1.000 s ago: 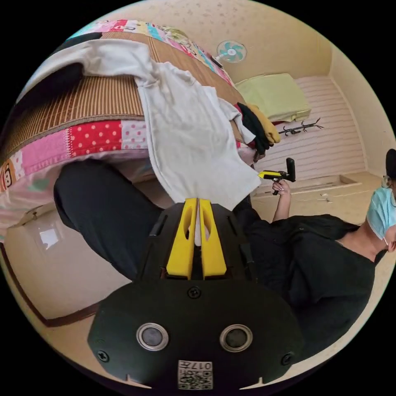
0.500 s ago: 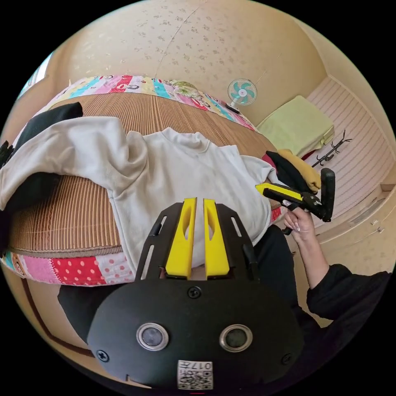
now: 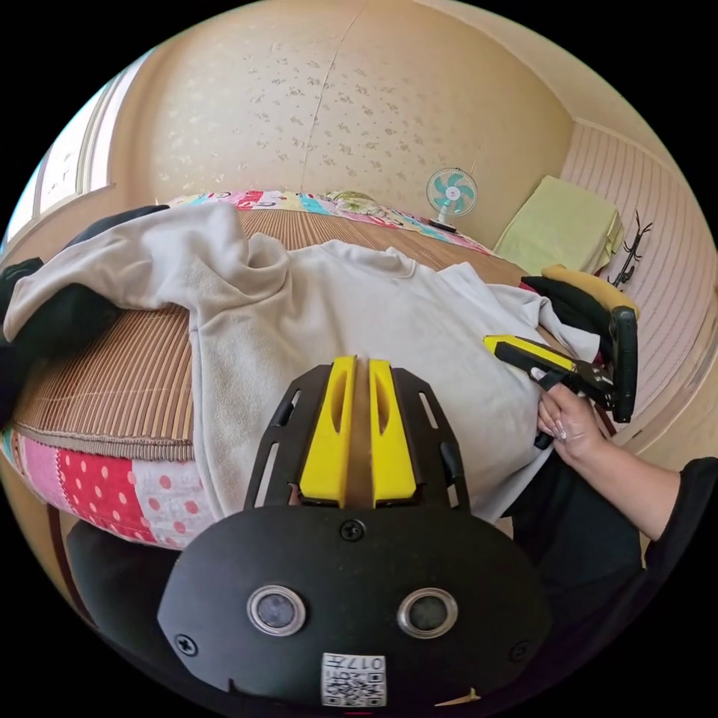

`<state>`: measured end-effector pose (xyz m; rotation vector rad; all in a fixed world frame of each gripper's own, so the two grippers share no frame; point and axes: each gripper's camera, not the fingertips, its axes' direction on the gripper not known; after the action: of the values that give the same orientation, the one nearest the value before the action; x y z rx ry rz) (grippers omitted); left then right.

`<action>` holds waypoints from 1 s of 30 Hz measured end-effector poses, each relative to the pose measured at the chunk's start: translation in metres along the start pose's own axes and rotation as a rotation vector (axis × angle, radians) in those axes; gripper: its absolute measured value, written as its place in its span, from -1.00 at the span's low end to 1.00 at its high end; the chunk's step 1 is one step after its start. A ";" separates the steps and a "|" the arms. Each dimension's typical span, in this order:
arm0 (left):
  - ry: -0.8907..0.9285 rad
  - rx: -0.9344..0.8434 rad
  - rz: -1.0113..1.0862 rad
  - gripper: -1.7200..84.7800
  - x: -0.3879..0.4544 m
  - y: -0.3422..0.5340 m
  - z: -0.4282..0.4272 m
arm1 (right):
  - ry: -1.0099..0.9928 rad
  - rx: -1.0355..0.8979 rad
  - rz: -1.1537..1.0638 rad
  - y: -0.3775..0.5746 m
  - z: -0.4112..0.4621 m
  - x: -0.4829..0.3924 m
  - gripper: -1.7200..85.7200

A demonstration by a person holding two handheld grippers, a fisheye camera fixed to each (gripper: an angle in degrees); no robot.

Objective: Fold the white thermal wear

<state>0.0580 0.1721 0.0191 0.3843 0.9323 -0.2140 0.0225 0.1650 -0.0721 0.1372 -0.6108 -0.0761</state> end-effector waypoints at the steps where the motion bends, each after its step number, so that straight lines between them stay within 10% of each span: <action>1: -0.005 0.004 0.005 -0.86 0.001 0.002 0.000 | -0.013 0.003 0.007 0.002 0.000 0.003 -0.90; 30: -0.101 0.056 0.048 -0.86 0.007 0.033 -0.001 | 0.169 0.024 -0.062 0.049 0.017 -0.001 -0.89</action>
<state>0.0733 0.2027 0.0203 0.4433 0.8184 -0.2138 0.0132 0.2120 -0.0518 0.1841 -0.4390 -0.1165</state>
